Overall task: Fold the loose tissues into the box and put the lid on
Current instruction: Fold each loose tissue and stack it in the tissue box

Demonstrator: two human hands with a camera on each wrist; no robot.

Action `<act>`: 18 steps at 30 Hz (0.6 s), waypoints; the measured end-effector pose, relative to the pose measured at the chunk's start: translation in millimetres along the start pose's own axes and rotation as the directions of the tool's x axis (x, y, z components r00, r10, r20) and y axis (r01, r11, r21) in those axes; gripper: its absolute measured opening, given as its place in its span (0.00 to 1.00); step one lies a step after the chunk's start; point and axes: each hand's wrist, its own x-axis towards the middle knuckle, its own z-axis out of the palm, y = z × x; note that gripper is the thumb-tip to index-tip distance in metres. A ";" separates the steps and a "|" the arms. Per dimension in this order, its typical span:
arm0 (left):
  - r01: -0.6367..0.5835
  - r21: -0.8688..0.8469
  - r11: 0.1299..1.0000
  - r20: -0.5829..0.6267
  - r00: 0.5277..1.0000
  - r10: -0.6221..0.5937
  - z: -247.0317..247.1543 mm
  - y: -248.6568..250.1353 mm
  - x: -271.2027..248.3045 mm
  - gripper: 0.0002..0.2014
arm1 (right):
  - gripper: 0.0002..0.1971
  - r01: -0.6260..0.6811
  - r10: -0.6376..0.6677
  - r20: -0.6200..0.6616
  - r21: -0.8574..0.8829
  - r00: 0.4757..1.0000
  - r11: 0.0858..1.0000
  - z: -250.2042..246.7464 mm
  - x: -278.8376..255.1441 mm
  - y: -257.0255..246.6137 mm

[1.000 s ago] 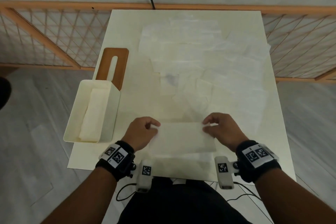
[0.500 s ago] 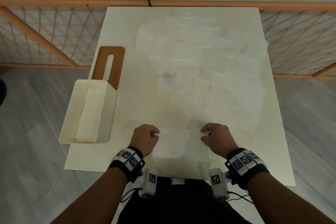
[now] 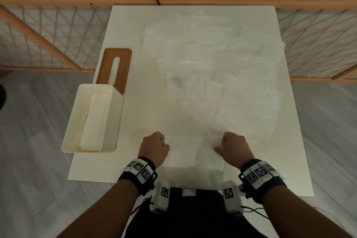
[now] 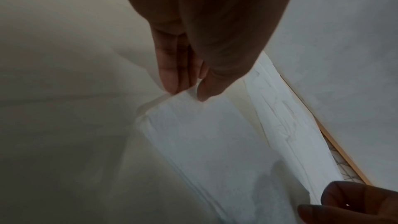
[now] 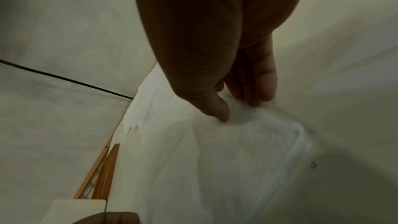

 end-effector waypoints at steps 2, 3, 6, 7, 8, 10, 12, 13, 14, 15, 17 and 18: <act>0.012 0.003 1.000 -0.001 1.000 -0.012 1.7 1.2 1.6 0.04 | 0.10 0.004 -0.004 0.004 0.000 1.000 1.000 0.4 0.8 -2.8; 0.020 0.000 1.000 -0.002 1.000 -0.020 1.3 1.8 2.2 0.04 | 0.10 0.006 -0.006 0.003 -0.003 1.000 1.000 -0.1 1.5 -3.4; 0.028 0.003 1.000 0.014 1.000 -0.028 -2.1 2.7 3.9 0.04 | 0.11 0.016 -0.015 0.014 -0.026 1.000 1.000 -2.0 1.5 -3.4; 0.031 0.006 0.999 0.021 0.999 -0.032 -4.7 4.6 4.6 0.04 | 0.11 0.019 -0.019 0.020 -0.030 1.000 0.999 -3.4 1.3 -3.8; 0.036 0.003 0.999 0.019 0.999 -0.036 -8.3 7.4 6.6 0.04 | 0.11 0.024 -0.024 0.019 -0.029 1.000 0.999 -5.9 1.0 -5.0; 0.021 -0.021 1.000 -0.014 1.000 -0.021 -17.5 15.9 18.2 0.05 | 0.10 0.035 -0.035 -0.002 -0.010 0.999 0.999 -14.2 1.3 -8.5; -0.020 -0.037 0.999 -0.064 0.998 0.017 -28.8 30.3 38.2 0.09 | 0.11 0.046 -0.045 -0.028 0.027 0.999 0.999 -24.1 2.5 -13.0; -0.027 -0.052 0.998 -0.088 0.996 0.023 -33.8 38.6 51.2 0.11 | 0.11 0.052 -0.050 -0.036 0.050 0.998 0.997 -29.0 2.9 -15.8; -0.026 -0.066 0.997 -0.110 0.994 0.019 -37.9 47.7 64.9 0.15 | 0.11 0.061 -0.058 -0.042 0.075 0.997 0.995 -33.3 3.0 -18.7; -0.019 -0.078 0.997 -0.126 0.992 0.009 -40.2 56.5 79.0 0.19 | 0.11 0.074 -0.070 -0.047 0.099 0.996 0.992 -37.1 2.6 -21.8; 0.016 -0.109 0.994 -0.137 0.990 -0.031 -41.1 73.5 105.8 0.26 | 0.11 0.100 -0.092 -0.062 0.147 0.994 0.984 -42.8 0.7 -27.3; 0.041 -0.127 0.991 -0.140 0.988 -0.059 -40.3 81.6 117.3 0.29 | 0.11 0.115 -0.104 -0.071 0.169 0.992 0.979 -45.7 -0.8 -29.7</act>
